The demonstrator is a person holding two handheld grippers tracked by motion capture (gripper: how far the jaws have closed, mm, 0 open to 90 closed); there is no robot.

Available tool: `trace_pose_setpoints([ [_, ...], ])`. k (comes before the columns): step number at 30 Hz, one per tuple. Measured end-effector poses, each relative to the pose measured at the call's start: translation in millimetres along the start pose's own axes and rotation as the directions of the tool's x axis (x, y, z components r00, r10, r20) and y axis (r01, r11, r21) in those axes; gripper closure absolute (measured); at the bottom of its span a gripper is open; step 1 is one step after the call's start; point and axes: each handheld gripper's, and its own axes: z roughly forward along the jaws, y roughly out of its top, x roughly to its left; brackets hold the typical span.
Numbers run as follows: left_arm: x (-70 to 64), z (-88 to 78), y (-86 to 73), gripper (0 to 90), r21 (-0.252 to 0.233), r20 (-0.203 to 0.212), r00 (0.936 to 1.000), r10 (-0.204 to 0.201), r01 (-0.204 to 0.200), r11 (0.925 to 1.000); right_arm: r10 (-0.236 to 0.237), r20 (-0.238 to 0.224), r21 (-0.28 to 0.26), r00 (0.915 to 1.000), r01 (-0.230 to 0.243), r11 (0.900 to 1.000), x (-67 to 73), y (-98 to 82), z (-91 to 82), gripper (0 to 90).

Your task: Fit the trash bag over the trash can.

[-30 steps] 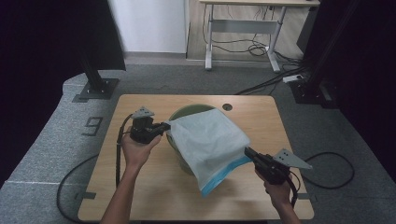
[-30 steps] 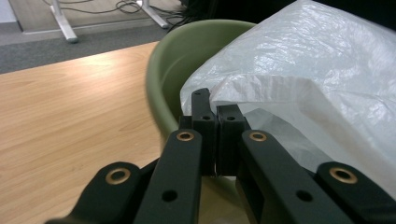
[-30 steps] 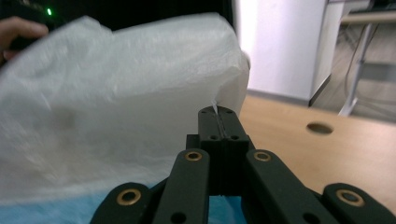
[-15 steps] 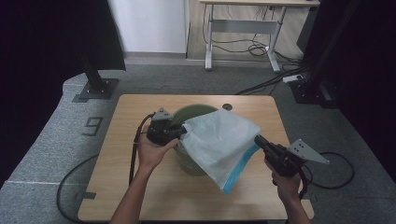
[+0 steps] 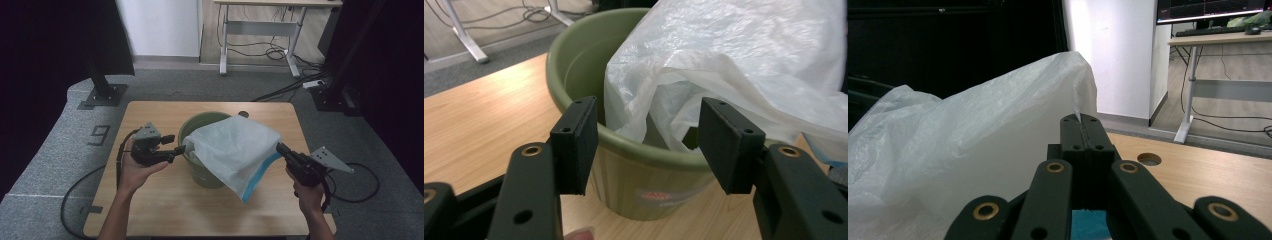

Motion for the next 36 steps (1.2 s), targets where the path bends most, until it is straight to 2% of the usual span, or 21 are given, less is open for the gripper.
trace_pose_setpoints([
  [1, -0.6, -7.6, -0.7, 41.1, -0.026, 0.011, 0.9999, -0.002, 0.003, 0.9997, -0.001, 0.001, 0.003, 1.0000, 0.001, 1.000, -0.2, -0.2, 0.6, 88.7],
  [5, -5.1, -16.0, 3.6, 41.0, -0.062, 0.035, 0.9994, 0.003, 0.000, 0.9981, 0.000, 0.001, 0.011, 1.0000, 0.000, 1.000, 0.1, -1.4, 3.1, 88.7],
  [7, -16.0, -16.6, 11.0, 42.1, -0.076, 0.046, 0.9985, 0.032, -0.028, 0.9967, 0.003, -0.011, 0.015, 0.9999, -0.003, 1.000, 3.0, -2.2, 5.9, 88.7],
  [8, -16.0, -16.6, 11.0, 42.2, -0.076, 0.046, 0.9985, 0.032, -0.028, 0.9967, 0.003, -0.011, 0.015, 0.9999, -0.003, 1.000, 3.0, -2.2, 5.9, 88.7],
  [9, -25.5, -11.8, 15.9, 42.3, -0.072, 0.065, 0.9964, 0.056, -0.051, 0.9961, 0.003, -0.023, 0.019, 0.9997, -0.003, 1.000, 6.2, -2.8, 7.7, 88.7],
  [10, -25.5, -11.8, 15.9, 42.2, -0.072, 0.065, 0.9964, 0.056, -0.051, 0.9961, 0.003, -0.023, 0.019, 0.9997, -0.003, 1.000, 6.2, -2.8, 7.7, 88.7],
  [11, -34.4, -4.5, 20.2, 42.1, -0.066, 0.080, 0.9940, 0.075, -0.069, 0.9954, 0.003, -0.038, 0.022, 0.9993, -0.003, 1.000, 9.8, -3.4, 9.8, 88.7],
  [12, -34.4, -4.5, 20.2, 41.9, -0.066, 0.080, 0.9940, 0.075, -0.069, 0.9954, 0.004, -0.046, 0.024, 0.9989, -0.003, 1.000, 11.7, -3.7, 11.0, 88.7],
  [13, -41.4, 4.6, 24.0, 41.5, -0.057, 0.100, 0.9911, 0.088, -0.083, 0.9949, 0.002, -0.053, 0.025, 0.9986, -0.001, 1.000, 13.6, -3.9, 12.2, 88.7],
  [14, -41.4, 4.6, 24.0, 41.0, -0.057, 0.100, 0.9911, 0.088, -0.083, 0.9949, 0.002, -0.060, 0.027, 0.9982, 0.000, 1.000, 15.6, -4.2, 13.3, 88.7],
  [19, -54.0, 31.8, 30.7, 39.1, -0.016, 0.151, 0.9837, 0.098, -0.096, 0.9952, -0.005, -0.092, 0.038, 0.9958, 0.008, 0.999, 25.3, -5.9, 19.0, 88.7],
  [20, -54.0, 31.8, 30.7, 39.0, -0.016, 0.151, 0.9837, 0.098, -0.096, 0.9952, -0.005, -0.099, 0.040, 0.9951, 0.009, 0.999, 26.9, -6.2, 19.9, 88.7],
  [23, -61.3, 45.0, 31.5, 38.7, 0.001, 0.181, 0.9783, 0.101, -0.103, 0.9947, -0.006, -0.116, 0.043, 0.9932, 0.011, 0.999, 31.5, -6.8, 22.9, 88.7],
  [27, -66.3, 56.0, 32.0, 39.6, 0.012, 0.198, 0.9754, 0.098, -0.102, 0.9947, -0.008, -0.138, 0.047, 0.9904, 0.015, 0.999, 37.6, -6.8, 26.0, 88.7],
  [31, -68.9, 65.2, 33.1, 45.3, 0.010, 0.192, 0.9776, 0.085, -0.088, 0.9960, -0.014, -0.156, 0.045, 0.9877, 0.021, 0.999, 43.0, -6.7, 27.8, 88.7],
  [36, -69.5, 70.8, 32.6, 60.0, 0.025, 0.193, 0.9785, 0.073, -0.079, 0.9966, -0.020, -0.169, 0.042, 0.9855, 0.027, 0.999, 45.8, -6.1, 27.6, 88.7],
])
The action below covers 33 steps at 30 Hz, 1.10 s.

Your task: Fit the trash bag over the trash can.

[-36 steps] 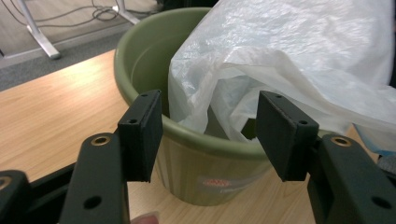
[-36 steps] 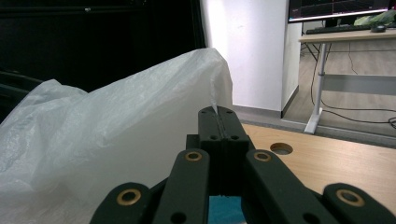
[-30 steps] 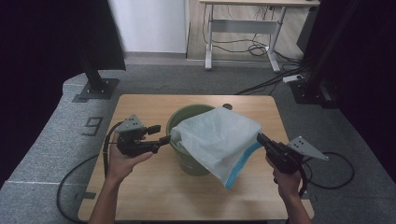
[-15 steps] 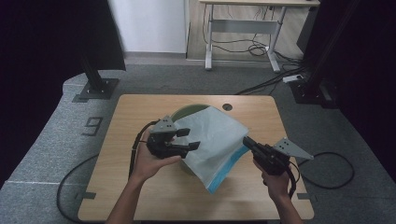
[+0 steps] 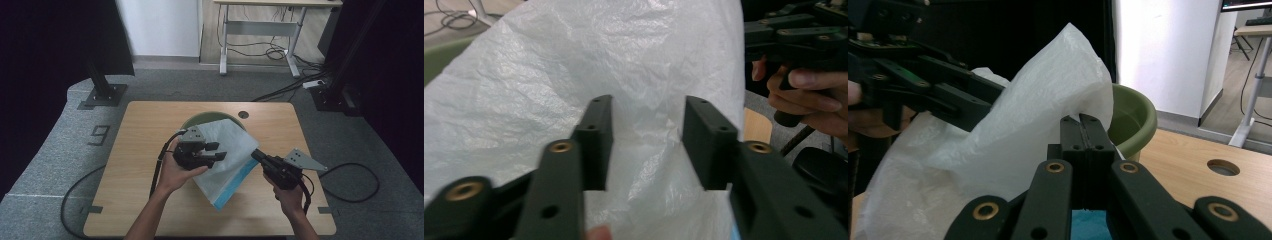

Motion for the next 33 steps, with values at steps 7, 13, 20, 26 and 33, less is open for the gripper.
trace_pose_setpoints([
  [7, -3.3, 5.6, -2.4, 70.3, 0.025, 0.017, 0.9999, 0.000, -0.001, 0.9997, -0.002, -0.001, 0.000, 1.0000, 0.002, 1.000, -0.1, 0.0, -1.7, 88.6],
  [13, -16.3, 2.0, -5.0, 46.8, 0.007, 0.004, 0.9993, 0.037, -0.037, 0.9993, 0.008, 0.009, 0.004, 0.9999, -0.008, 1.000, -1.7, -1.6, -3.0, 88.7],
  [20, -29.3, 5.8, -9.7, 31.2, 0.009, -0.006, 0.9966, 0.082, -0.082, 0.9966, 0.013, 0.007, 0.012, 0.9999, -0.013, 1.000, 1.6, 0.3, 1.0, 88.7],
  [26, -26.7, 14.3, -12.4, 44.7, 0.037, -0.038, 0.9971, 0.066, -0.065, 0.9972, 0.018, 0.002, 0.018, 0.9998, -0.018, 1.000, 3.1, 1.4, 2.9, 88.7],
  [33, -21.2, 14.4, -12.4, 72.5, 0.034, 0.029, 0.9995, 0.016, -0.017, 0.9993, 0.031, 0.002, 0.019, 0.9995, -0.031, 0.999, 1.1, 0.3, 1.6, 88.7],
])
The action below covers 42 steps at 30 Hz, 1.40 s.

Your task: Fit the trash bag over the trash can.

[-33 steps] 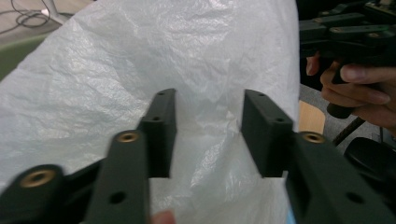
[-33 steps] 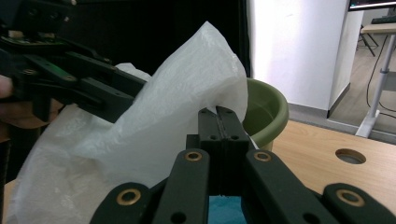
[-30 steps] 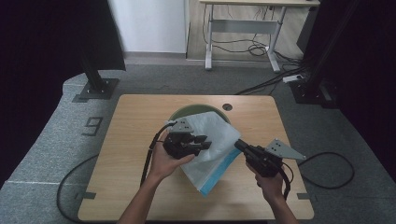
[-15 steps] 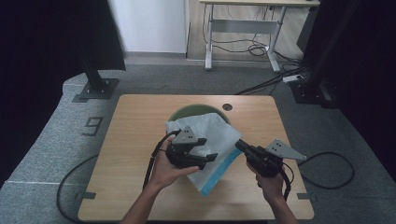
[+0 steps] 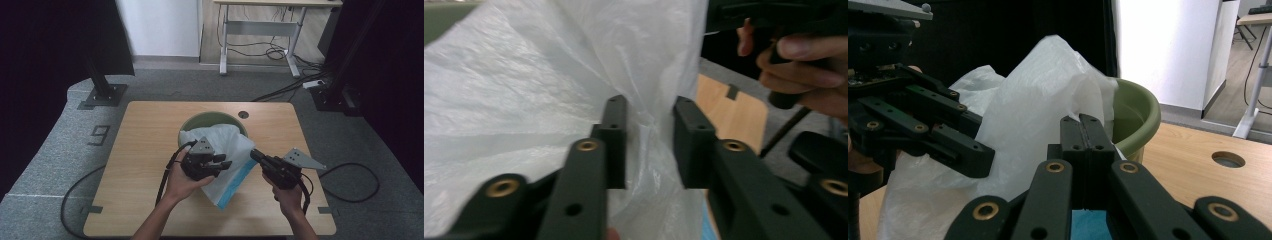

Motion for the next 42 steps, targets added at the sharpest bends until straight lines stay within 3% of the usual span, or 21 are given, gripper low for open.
trace_pose_setpoints([
  [5, 2.6, -3.7, 2.0, 86.2, -0.026, 0.038, 0.9991, -0.021, 0.022, 0.9994, 0.001, 0.000, 0.000, 1.0000, -0.001, 1.000, -1.7, -1.4, -1.3, 88.4],
  [11, 14.4, -10.0, 4.8, 89.6, -0.081, 0.080, 0.9937, -0.078, 0.085, 0.9931, -0.006, -0.001, -0.008, 1.0000, 0.006, 1.000, -2.3, -2.6, -4.0, 80.3],
  [14, 25.6, -17.1, 4.9, 89.8, -0.125, 0.097, 0.9871, -0.127, 0.139, 0.9824, -0.037, 0.044, -0.029, 0.9984, 0.038, 0.999, 0.8, -3.9, -12.6, 70.3],
  [17, 31.5, -20.8, 4.4, 89.8, -0.140, 0.111, 0.9823, -0.151, 0.166, 0.9763, -0.043, 0.052, -0.036, 0.9977, 0.045, 0.998, 1.9, -5.5, -19.1, 68.5],
  [18, 37.4, -24.4, 3.4, 89.8, -0.152, 0.130, 0.9764, -0.172, 0.191, 0.9697, -0.045, 0.055, -0.039, 0.9975, 0.047, 0.998, 2.9, -8.2, -25.2, 68.2],
  [19, 37.4, -24.4, 3.4, 89.8, -0.152, 0.130, 0.9764, -0.172, 0.191, 0.9697, -0.045, 0.055, -0.039, 0.9975, 0.047, 0.998, 2.9, -8.2, -25.2, 68.2],
  [20, 41.7, -27.9, 2.4, 89.8, -0.164, 0.142, 0.9711, -0.192, 0.214, 0.9628, -0.043, 0.048, -0.038, 0.9979, 0.044, 0.998, 3.7, -11.8, -29.8, 67.9],
  [24, 45.7, -34.1, 1.5, 89.8, -0.184, 0.149, 0.9681, -0.201, 0.227, 0.9562, -0.059, 0.038, -0.024, 0.9975, 0.060, 0.998, 6.0, -18.0, -32.9, 67.9],
  [28, 48.3, -38.9, 0.9, 89.8, -0.199, 0.162, 0.9653, -0.205, 0.235, 0.9514, -0.065, 0.021, 0.006, 0.9976, 0.065, 0.998, 6.7, -21.4, -24.7, 67.5],
  [42, 51.4, -51.7, -2.9, 89.6, -0.213, 0.213, 0.9595, -0.184, 0.230, 0.9497, -0.029, -0.073, 0.018, 0.9969, 0.031, 0.999, 11.0, -21.2, 9.4, 68.1],
])
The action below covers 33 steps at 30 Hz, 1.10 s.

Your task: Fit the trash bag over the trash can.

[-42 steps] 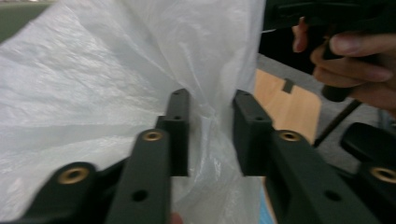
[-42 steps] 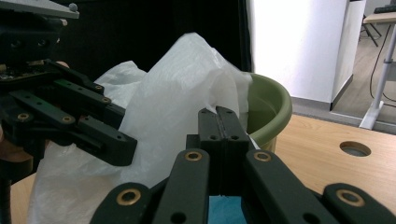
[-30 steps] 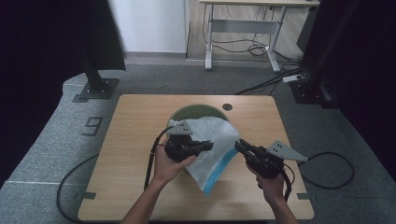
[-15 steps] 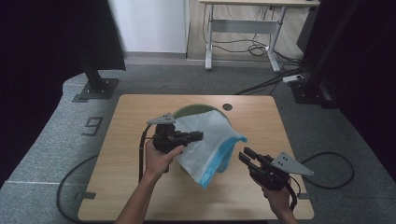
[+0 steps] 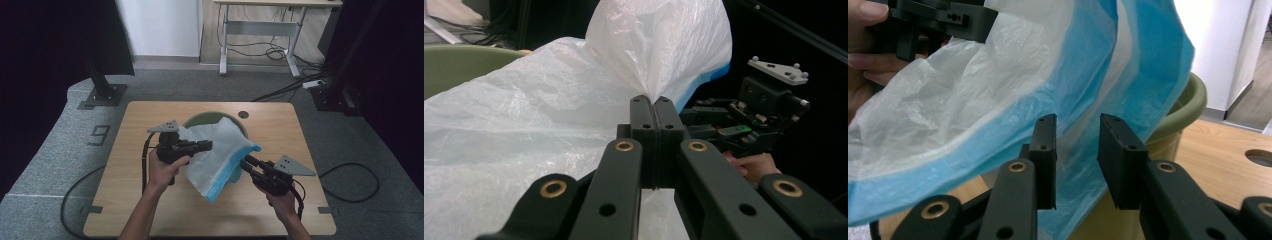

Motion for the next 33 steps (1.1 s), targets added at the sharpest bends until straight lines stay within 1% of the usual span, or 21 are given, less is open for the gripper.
trace_pose_setpoints([
  [1, 0.0, 0.0, 0.0, 89.7, 0.000, 0.000, 1.0000, 0.000, 0.000, 1.0000, 0.000, 0.000, 0.000, 1.0000, 0.000, 1.000, 0.0, 0.0, 0.0, 68.1],
  [4, -1.2, -1.3, -0.2, 89.6, -0.003, 0.020, 0.9997, 0.013, -0.013, 0.9999, 0.003, -0.006, -0.001, 1.0000, -0.003, 1.000, -0.6, 0.2, 1.3, 69.5],
  [6, -1.1, -3.2, 0.0, 89.6, -0.004, 0.035, 0.9993, 0.010, -0.010, 0.9999, 0.010, -0.005, -0.001, 0.9999, -0.010, 1.000, -2.6, -2.3, 2.0, 70.3],
  [9, -0.5, -4.9, -0.1, 89.6, -0.001, 0.045, 0.9990, 0.009, -0.009, 1.0000, 0.016, -0.010, -0.006, 0.9998, -0.016, 1.000, -2.8, -2.9, 2.2, 70.5],
  [10, -0.5, -4.9, -0.1, 89.6, -0.001, 0.045, 0.9990, 0.009, -0.009, 1.0000, 0.016, -0.010, -0.006, 0.9998, -0.016, 1.000, -2.8, -2.9, 2.2, 70.5],
  [12, 1.3, -6.3, -0.5, 89.5, -0.005, 0.060, 0.9982, 0.006, -0.006, 1.0000, 0.010, -0.009, -0.007, 0.9999, -0.010, 1.000, -2.0, -1.7, 3.0, 70.6],
  [14, 1.9, -6.4, -0.8, 89.6, -0.005, 0.061, 0.9982, 0.004, -0.003, 1.0000, 0.010, -0.009, -0.007, 0.9999, -0.010, 1.000, -2.1, -1.3, 3.3, 70.7],
  [16, 3.3, -5.7, -1.9, 89.5, 0.000, 0.071, 0.9975, 0.002, -0.002, 1.0000, 0.010, -0.003, -0.010, 0.9999, -0.010, 1.000, -3.7, -0.8, 4.0, 70.8],
  [21, 3.8, -3.4, -2.7, 89.4, 0.013, 0.073, 0.9973, 0.004, -0.005, 0.9999, 0.014, 0.005, -0.013, 0.9999, -0.014, 1.000, -5.9, 0.0, 4.8, 71.8],
  [24, 4.8, -2.2, -2.8, 89.4, 0.020, 0.074, 0.9973, 0.004, -0.006, 0.9998, -0.004, 0.027, -0.024, 0.9996, 0.004, 1.000, -5.8, 2.9, 4.5, 75.1],
  [26, 5.3, -2.0, -2.9, 89.4, 0.020, 0.071, 0.9974, 0.003, -0.004, 0.9998, -0.005, 0.029, -0.028, 0.9996, 0.006, 1.000, -6.1, 3.8, 4.2, 76.3],
  [27, 5.6, -1.7, -2.8, 89.4, 0.023, 0.061, 0.9981, 0.005, -0.007, 0.9997, -0.008, 0.030, -0.035, 0.9995, 0.009, 0.999, -6.5, 4.8, 3.9, 77.4],
  [28, 6.5, -0.7, -2.9, 89.4, 0.031, 0.045, 0.9990, 0.007, -0.009, 0.9995, -0.011, 0.026, -0.044, 0.9996, 0.012, 0.999, -6.8, 6.6, 3.1, 82.7],
  [30, 7.6, 0.8, -2.9, 89.4, 0.034, 0.037, 0.9993, 0.003, -0.005, 0.9994, -0.024, 0.031, -0.053, 0.9992, 0.025, 0.998, -6.2, 8.0, 2.3, 88.7],
  [31, 7.6, 0.8, -2.9, 89.4, 0.034, 0.037, 0.9993, 0.003, -0.005, 0.9994, -0.024, 0.031, -0.053, 0.9992, 0.025, 0.998, -6.2, 8.0, 2.3, 88.7],
  [32, 8.5, 1.6, -2.8, 89.4, 0.035, 0.032, 0.9995, 0.003, -0.004, 0.9994, -0.034, 0.029, -0.060, 0.9990, 0.036, 0.998, -5.6, 9.0, 1.7, 88.9],
  [33, 10.5, 3.0, -2.5, 89.4, 0.034, 0.019, 0.9998, -0.002, 0.002, 0.9994, -0.040, 0.029, -0.061, 0.9988, 0.042, 0.997, -5.4, 9.4, 1.6, 88.9],
])
